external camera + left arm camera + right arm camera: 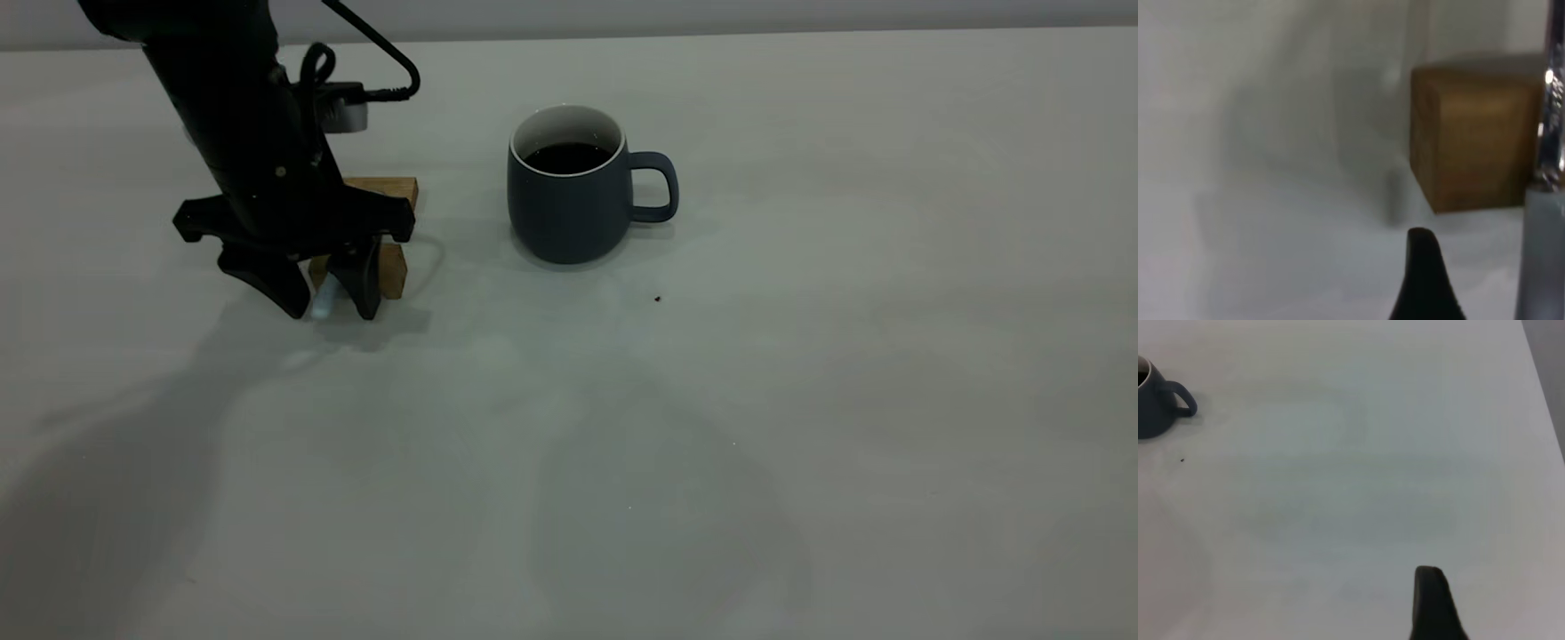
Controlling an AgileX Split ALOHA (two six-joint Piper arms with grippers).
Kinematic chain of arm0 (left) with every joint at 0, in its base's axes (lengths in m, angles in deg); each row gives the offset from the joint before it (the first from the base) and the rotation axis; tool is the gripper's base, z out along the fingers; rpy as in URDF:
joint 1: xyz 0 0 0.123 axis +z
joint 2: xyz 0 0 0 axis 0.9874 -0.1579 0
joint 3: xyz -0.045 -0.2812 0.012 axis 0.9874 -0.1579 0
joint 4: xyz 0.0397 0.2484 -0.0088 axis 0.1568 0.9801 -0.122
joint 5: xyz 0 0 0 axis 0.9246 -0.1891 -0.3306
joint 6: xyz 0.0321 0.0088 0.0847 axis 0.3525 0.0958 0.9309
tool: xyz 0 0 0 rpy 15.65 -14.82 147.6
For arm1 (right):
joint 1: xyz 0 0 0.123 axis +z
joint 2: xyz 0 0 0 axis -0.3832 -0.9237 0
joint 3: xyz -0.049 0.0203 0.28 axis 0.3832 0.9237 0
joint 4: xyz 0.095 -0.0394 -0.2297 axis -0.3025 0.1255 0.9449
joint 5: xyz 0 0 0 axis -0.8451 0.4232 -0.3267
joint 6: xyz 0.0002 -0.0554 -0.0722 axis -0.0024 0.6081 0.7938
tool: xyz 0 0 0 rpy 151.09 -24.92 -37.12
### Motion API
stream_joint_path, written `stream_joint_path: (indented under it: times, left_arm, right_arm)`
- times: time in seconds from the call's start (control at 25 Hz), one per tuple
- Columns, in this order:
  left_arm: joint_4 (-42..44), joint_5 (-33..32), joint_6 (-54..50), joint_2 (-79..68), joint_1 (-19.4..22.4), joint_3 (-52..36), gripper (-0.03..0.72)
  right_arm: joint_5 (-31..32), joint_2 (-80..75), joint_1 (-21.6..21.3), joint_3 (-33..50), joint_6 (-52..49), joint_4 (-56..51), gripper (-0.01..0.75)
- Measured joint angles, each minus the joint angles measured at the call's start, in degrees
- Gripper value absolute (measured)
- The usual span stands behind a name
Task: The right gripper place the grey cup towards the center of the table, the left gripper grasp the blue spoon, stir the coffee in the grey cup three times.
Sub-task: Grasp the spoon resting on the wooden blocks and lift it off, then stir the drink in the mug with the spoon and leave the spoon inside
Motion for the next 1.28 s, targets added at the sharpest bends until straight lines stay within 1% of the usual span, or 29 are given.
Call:
stream_joint_path:
  times: [0.12,0.24,0.32,0.44,0.48,0.6,0.76,0.88,1.04,1.16,1.28]
  left_arm:
    - [-0.3,0.0,0.0,-0.8,0.0,0.2,0.552]
    - [-0.4,-0.1,0.0,-0.9,0.0,0.6,0.453]
    - [-0.5,0.1,0.0,-0.9,0.0,0.7,0.340]
    - [-0.5,-0.2,-0.5,-0.9,0.0,0.7,0.138]
    - [-0.5,-0.8,-0.9,-0.7,0.0,0.7,0.127]
    - [-0.5,-4.7,-1.5,1.5,0.0,0.7,0.127]
    - [-0.9,-9.8,-3.0,9.1,0.0,0.7,0.127]
    - [-3.5,-13.8,-4.3,15.1,-0.1,0.7,0.127]
    - [-11.2,-19.8,-4.4,21.0,-0.1,0.7,0.127]
    - [-19.5,-20.9,-2.1,23.8,-0.1,0.7,0.127]
    - [-30.6,-21.9,2.4,25.1,-0.1,0.7,0.127]
  right_arm:
    - [0.0,0.0,0.0,0.0,0.0,0.0,0.511]
    - [0.0,0.0,0.0,0.0,0.0,0.0,0.511]
    - [0.0,0.0,0.0,0.0,0.0,0.0,0.511]
    - [0.0,0.0,0.0,0.0,0.0,0.0,0.511]
    - [0.0,0.0,0.0,0.0,0.0,0.0,0.511]
    - [0.0,0.0,0.0,0.0,0.0,0.0,0.511]
    - [0.0,0.0,0.0,0.0,0.0,0.0,0.511]
    - [0.0,0.0,0.0,0.0,0.0,0.0,0.511]
    - [0.0,0.0,0.0,0.0,0.0,0.0,0.511]
    - [0.0,0.0,0.0,0.0,0.0,0.0,0.511]
    - [0.0,0.0,0.0,0.0,0.0,0.0,0.511]
